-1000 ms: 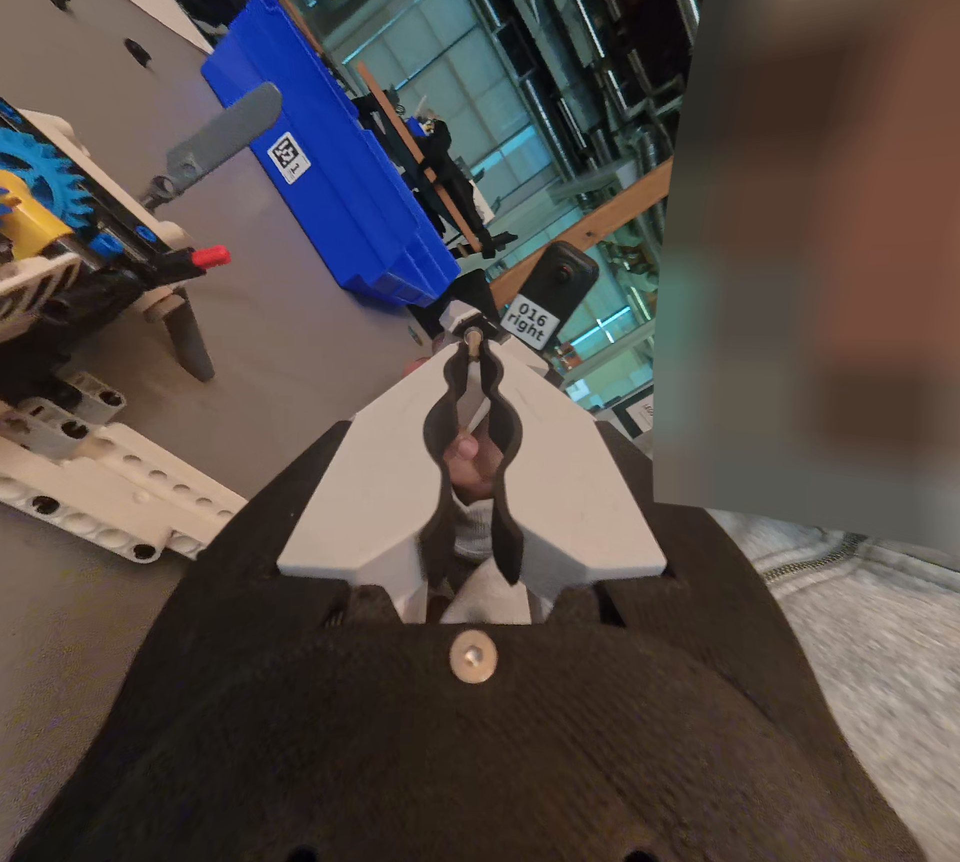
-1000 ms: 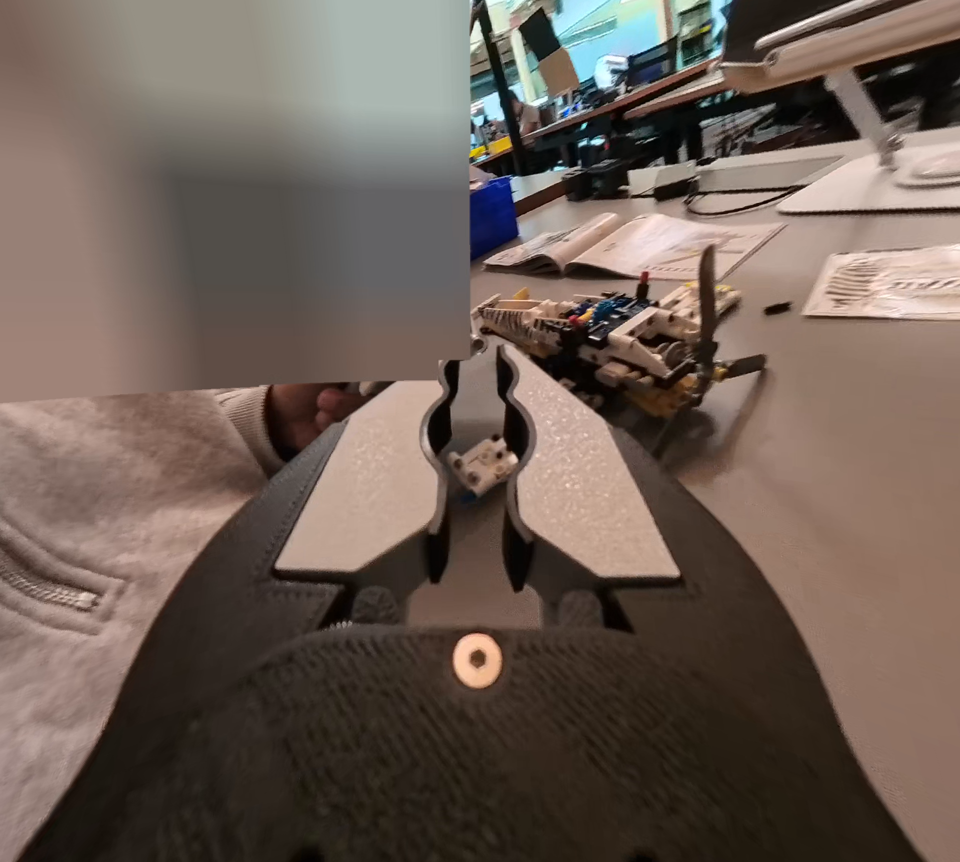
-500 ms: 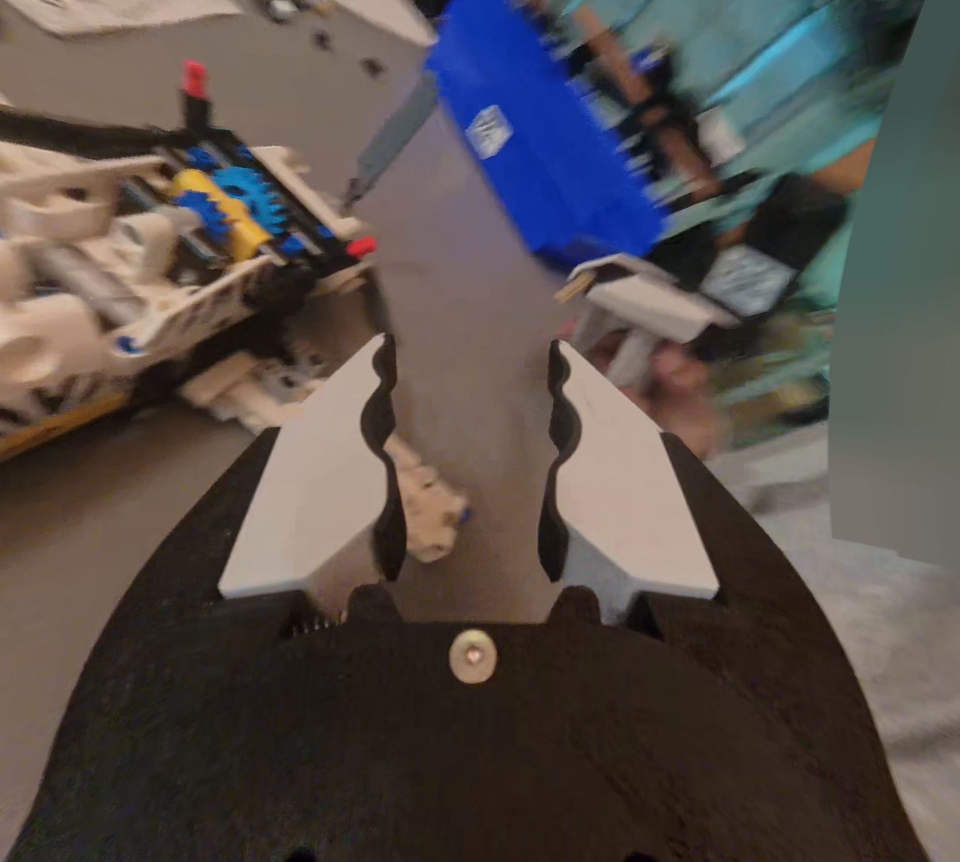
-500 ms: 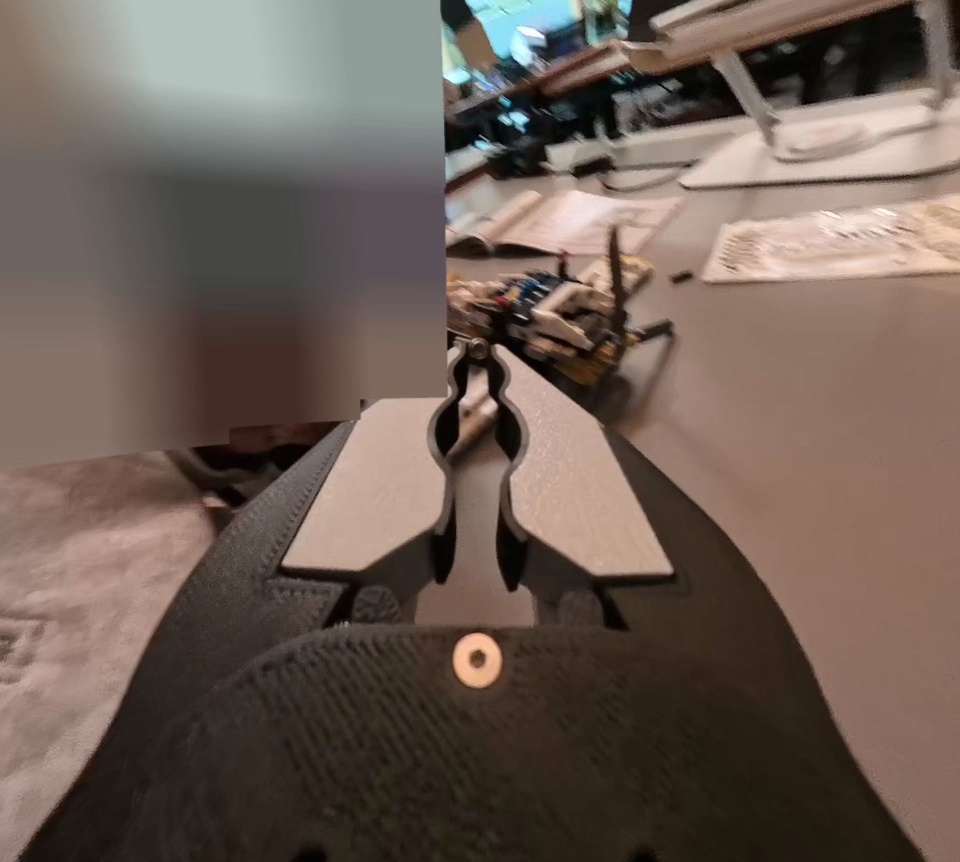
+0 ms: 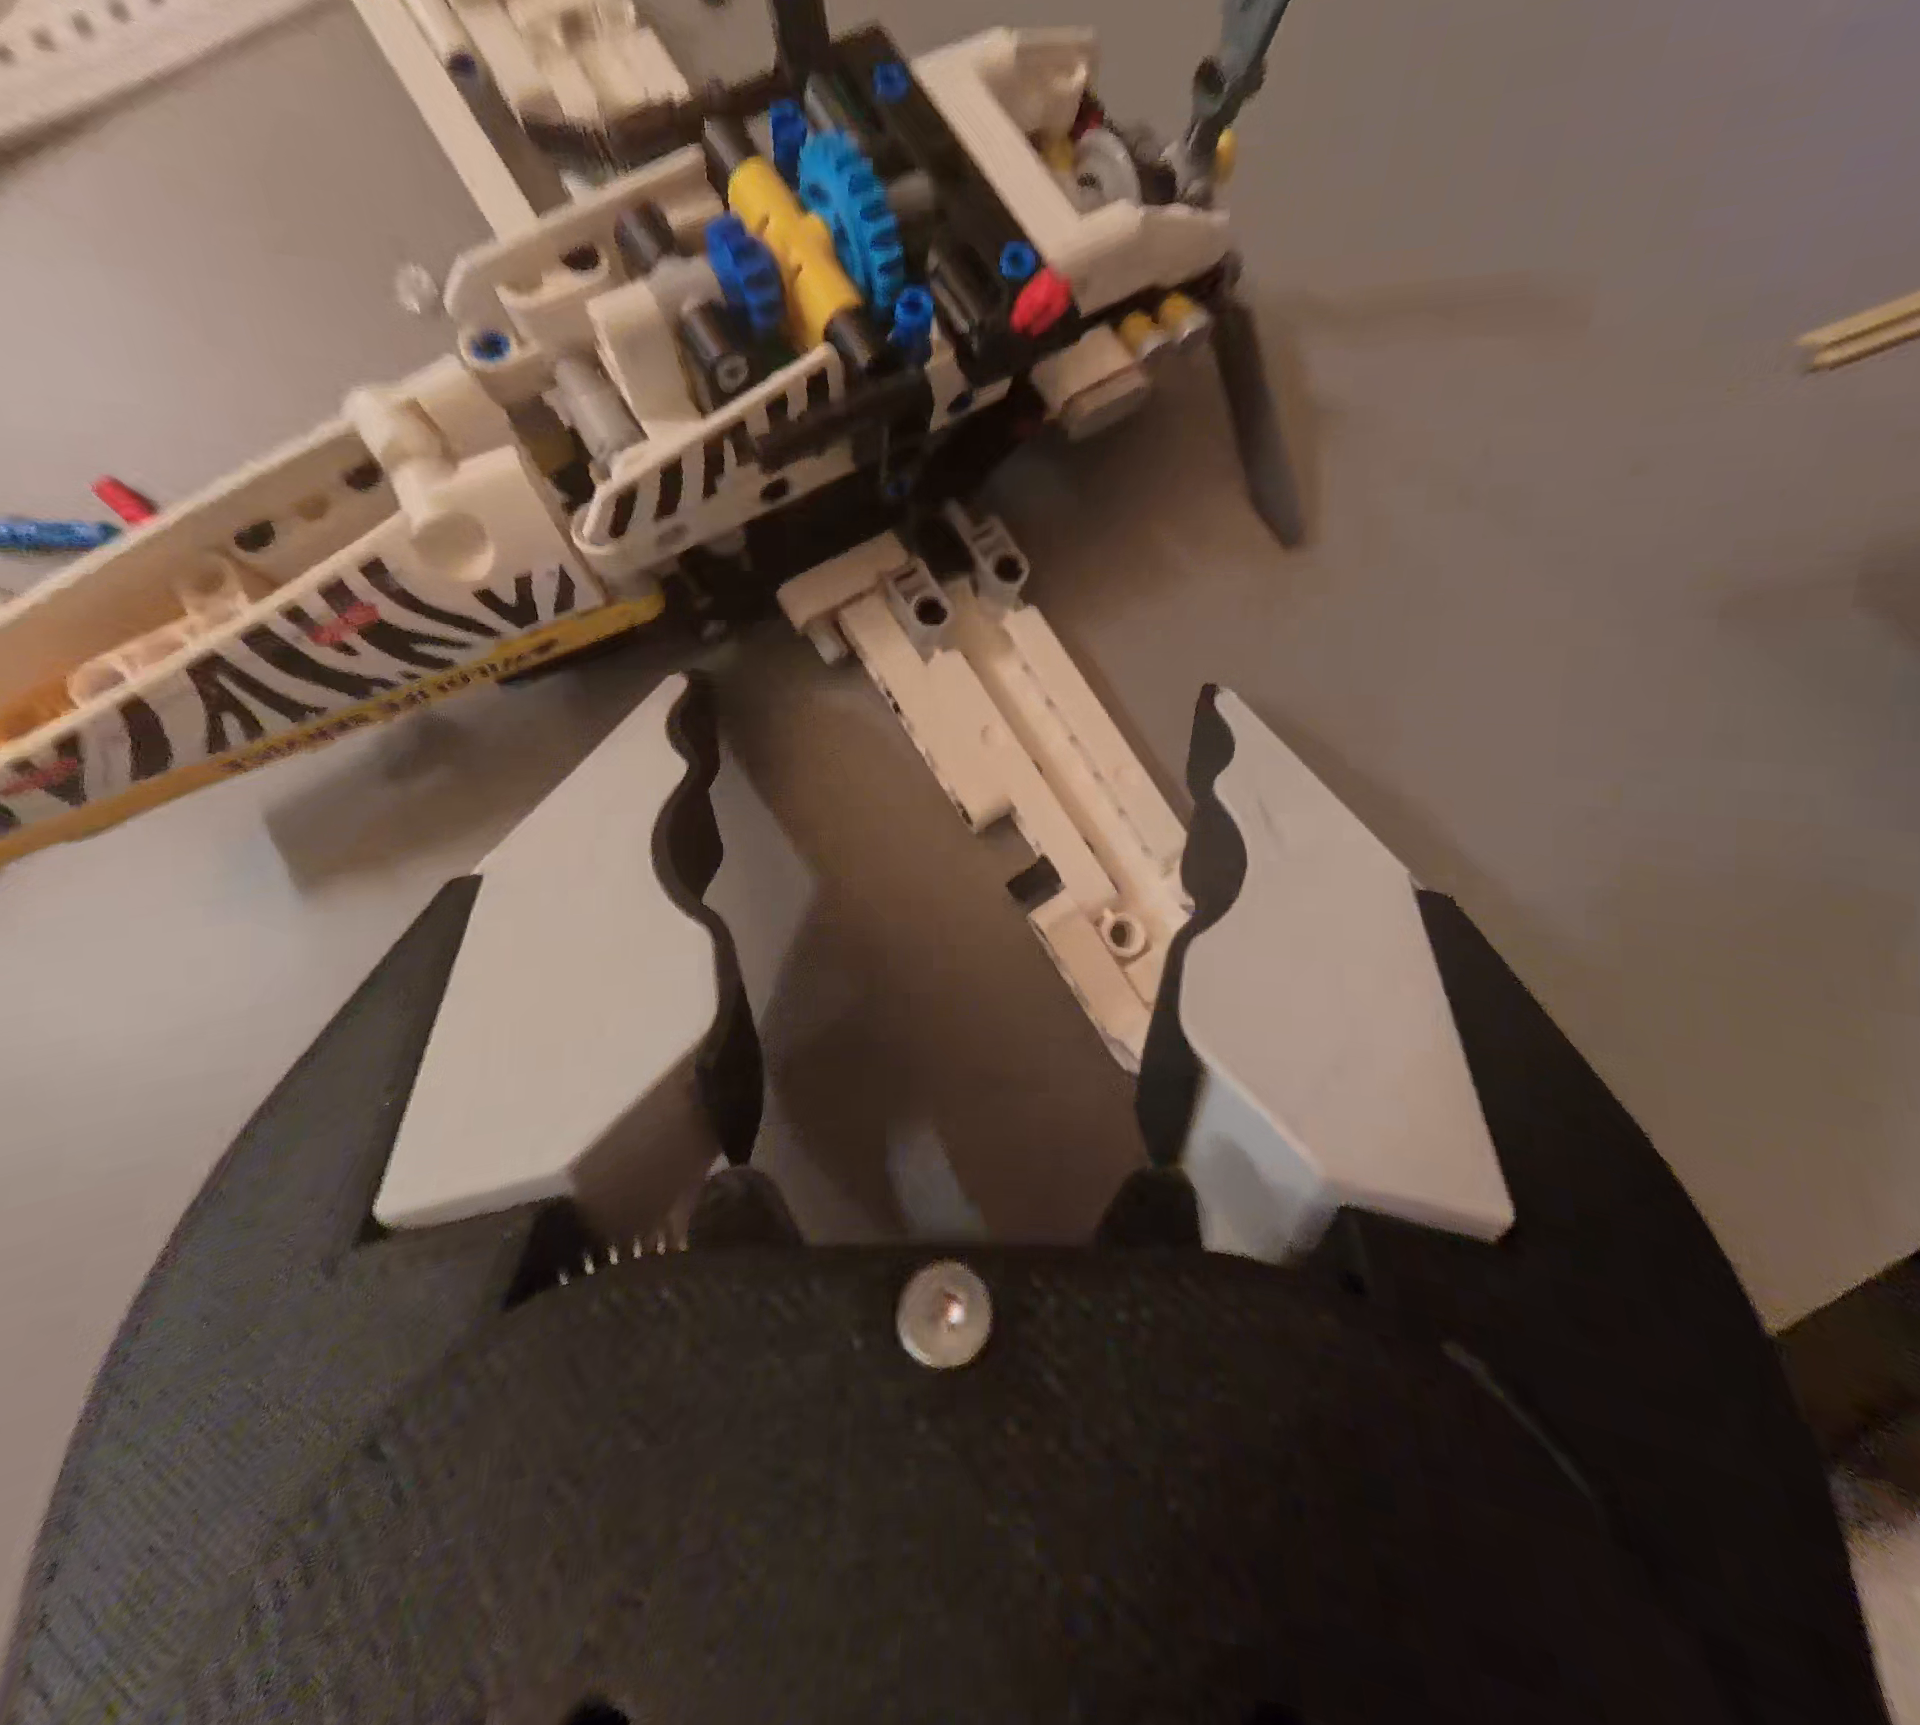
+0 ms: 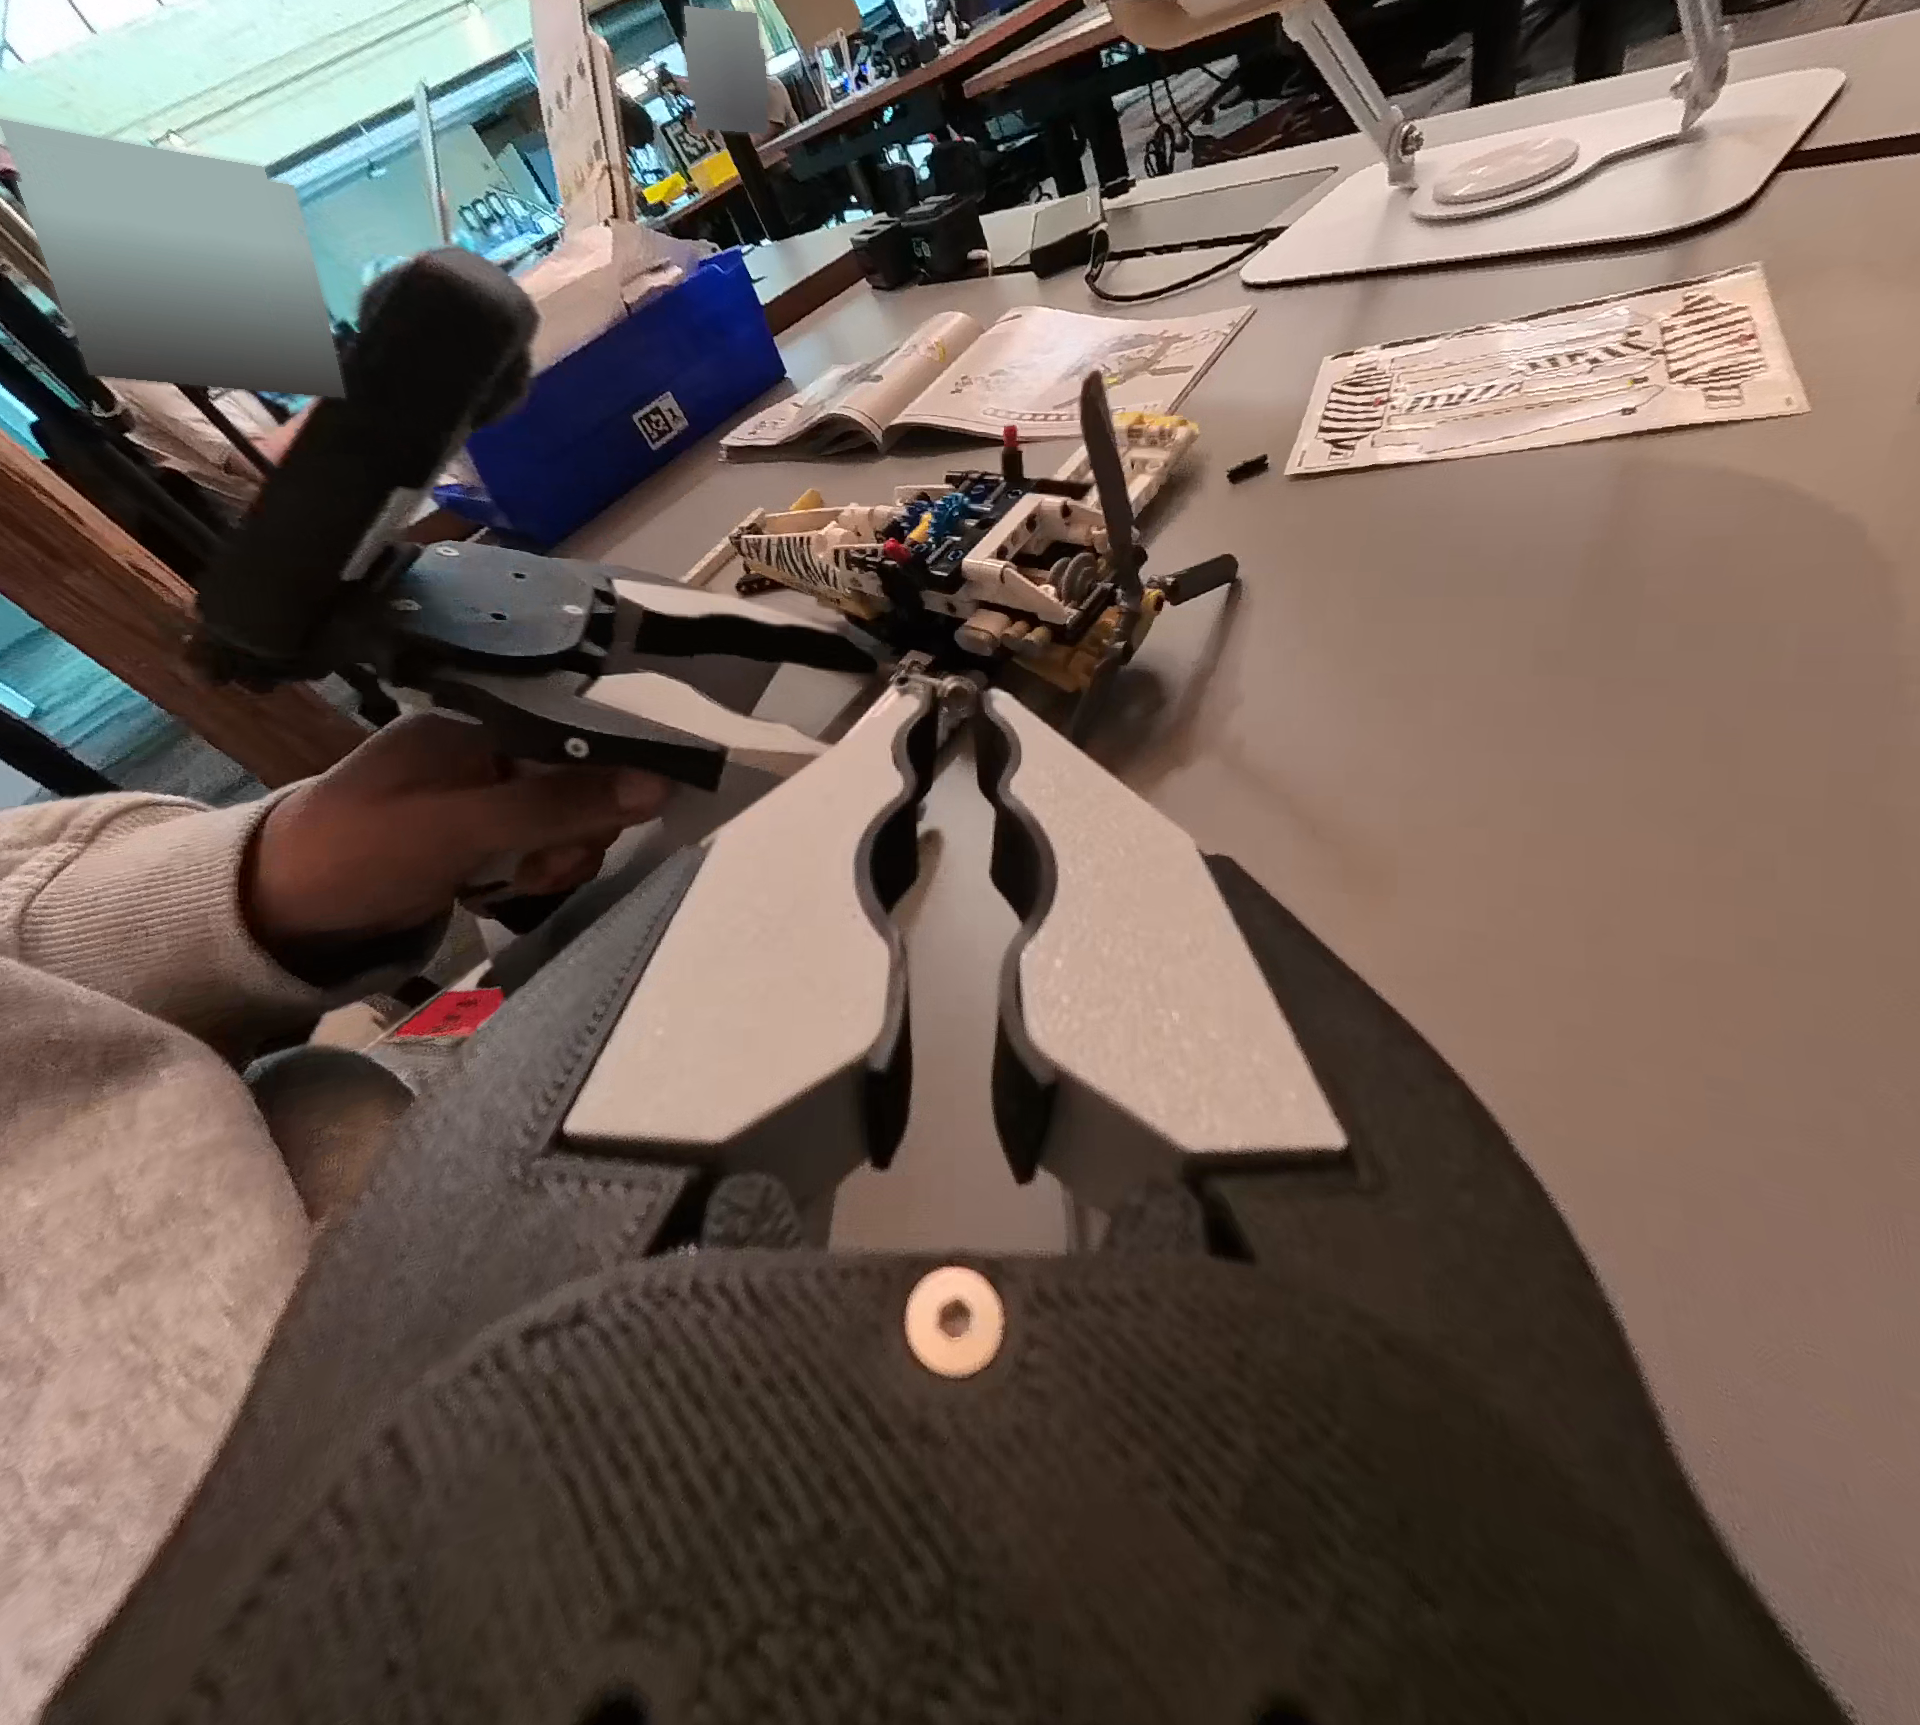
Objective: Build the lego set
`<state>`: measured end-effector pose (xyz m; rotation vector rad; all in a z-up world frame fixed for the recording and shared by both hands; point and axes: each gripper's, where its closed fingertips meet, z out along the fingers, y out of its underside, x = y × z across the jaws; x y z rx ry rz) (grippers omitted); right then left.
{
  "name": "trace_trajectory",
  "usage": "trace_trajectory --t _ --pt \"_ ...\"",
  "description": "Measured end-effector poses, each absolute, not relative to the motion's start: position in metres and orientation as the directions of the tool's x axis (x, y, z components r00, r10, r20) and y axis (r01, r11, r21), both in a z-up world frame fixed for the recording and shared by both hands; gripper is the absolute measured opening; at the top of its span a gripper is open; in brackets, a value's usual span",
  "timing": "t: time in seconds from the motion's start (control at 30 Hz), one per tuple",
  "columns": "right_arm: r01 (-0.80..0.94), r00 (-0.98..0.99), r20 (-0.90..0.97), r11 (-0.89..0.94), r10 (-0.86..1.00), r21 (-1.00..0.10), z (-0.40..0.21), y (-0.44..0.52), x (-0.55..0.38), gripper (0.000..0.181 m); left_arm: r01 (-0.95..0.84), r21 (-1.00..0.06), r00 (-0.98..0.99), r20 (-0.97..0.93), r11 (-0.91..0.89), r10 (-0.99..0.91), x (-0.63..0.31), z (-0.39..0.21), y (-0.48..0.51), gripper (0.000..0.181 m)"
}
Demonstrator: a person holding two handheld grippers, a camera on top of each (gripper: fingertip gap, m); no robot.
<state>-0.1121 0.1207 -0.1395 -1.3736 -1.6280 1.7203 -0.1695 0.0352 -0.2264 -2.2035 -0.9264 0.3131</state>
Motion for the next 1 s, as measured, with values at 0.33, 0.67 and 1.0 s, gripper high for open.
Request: trace_trajectory --t 0.33,0.67,1.0 --pt "0.364 -0.4 -0.408 -0.267 0.82 -0.892 -0.145 0.139 -0.105 0.004 0.49 -0.626 0.819 0.092 -0.607 0.566 -0.155 -0.226 0.019 0.044" --pt "0.446 -0.506 -0.432 -0.203 0.747 -0.872 -0.155 0.074 -0.097 0.005 0.537 -0.557 0.843 0.374 -0.633 0.386 -0.113 -0.217 0.016 0.04" --pt "0.532 -0.285 -0.406 -0.209 0.869 -0.82 -0.183 0.064 -0.12 0.005 0.535 -0.658 0.841 0.356 -0.531 0.406 -0.138 -0.217 0.026 0.05"
